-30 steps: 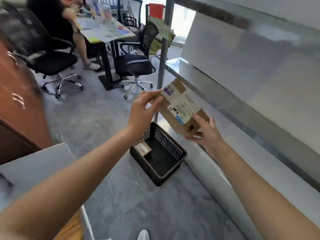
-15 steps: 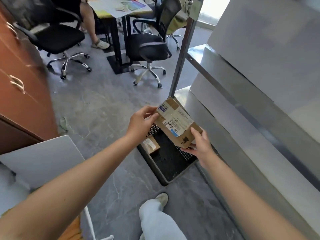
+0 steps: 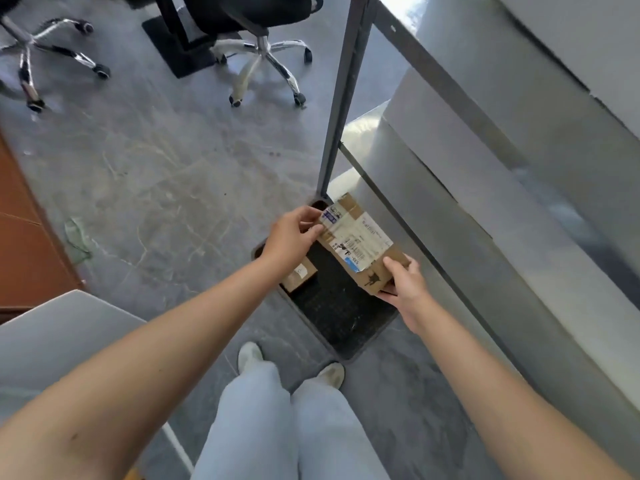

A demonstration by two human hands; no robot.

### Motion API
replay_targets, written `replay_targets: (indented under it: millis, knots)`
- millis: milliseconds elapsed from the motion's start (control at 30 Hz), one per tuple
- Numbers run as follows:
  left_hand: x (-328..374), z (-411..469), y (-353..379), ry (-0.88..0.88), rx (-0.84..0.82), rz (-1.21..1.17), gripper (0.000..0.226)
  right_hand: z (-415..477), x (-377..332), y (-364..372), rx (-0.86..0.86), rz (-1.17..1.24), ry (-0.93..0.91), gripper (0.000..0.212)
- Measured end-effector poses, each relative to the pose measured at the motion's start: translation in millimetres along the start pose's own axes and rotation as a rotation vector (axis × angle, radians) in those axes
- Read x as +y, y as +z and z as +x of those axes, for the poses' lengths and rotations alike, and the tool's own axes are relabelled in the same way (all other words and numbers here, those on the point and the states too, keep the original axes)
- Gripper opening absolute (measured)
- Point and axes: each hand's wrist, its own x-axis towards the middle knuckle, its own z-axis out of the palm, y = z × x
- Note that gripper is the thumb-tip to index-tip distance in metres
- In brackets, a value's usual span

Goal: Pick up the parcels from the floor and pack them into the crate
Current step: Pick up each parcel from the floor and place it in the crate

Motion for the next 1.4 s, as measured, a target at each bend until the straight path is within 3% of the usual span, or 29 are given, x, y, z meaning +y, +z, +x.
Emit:
replay_targets:
  millis: [300, 467, 633, 833, 1067, 1400]
  knots:
    - [-98.7, 145.9, 35.6, -0.069, -0.185, 0.236, 0.017, 135.5, 32.7, 34.2, 0.123, 0.014, 0.141, 0.067]
    - [-162.3, 218.0, 63.2, -0.008, -0.274, 0.437, 0.019, 221.1, 68.5, 57.0, 0.220, 0.008, 0.227, 0.066]
    - [-227.2, 271.9, 80.4, -0.066, -0.308, 0.543, 0.031, 308.0, 101.0, 84.5, 0.243, -0.085, 0.250, 0.066]
    - [-292.1, 303.9, 109.8, -0.164, -0.297, 0.521, 0.065, 395.9, 142.9, 110.7, 0.284, -0.124, 0.229, 0.067]
    - [-346.0, 330.4, 141.4, -0.161, -0.345, 0.849, 0.070, 445.0, 194.7, 125.8, 0.277, -0.194, 0.120, 0.058]
    - [-404.6, 359.1, 143.2, -0.233, -0.359, 0.999, 0.071, 488.1, 230.9, 148.9, 0.159, -0.308, 0.088, 0.050]
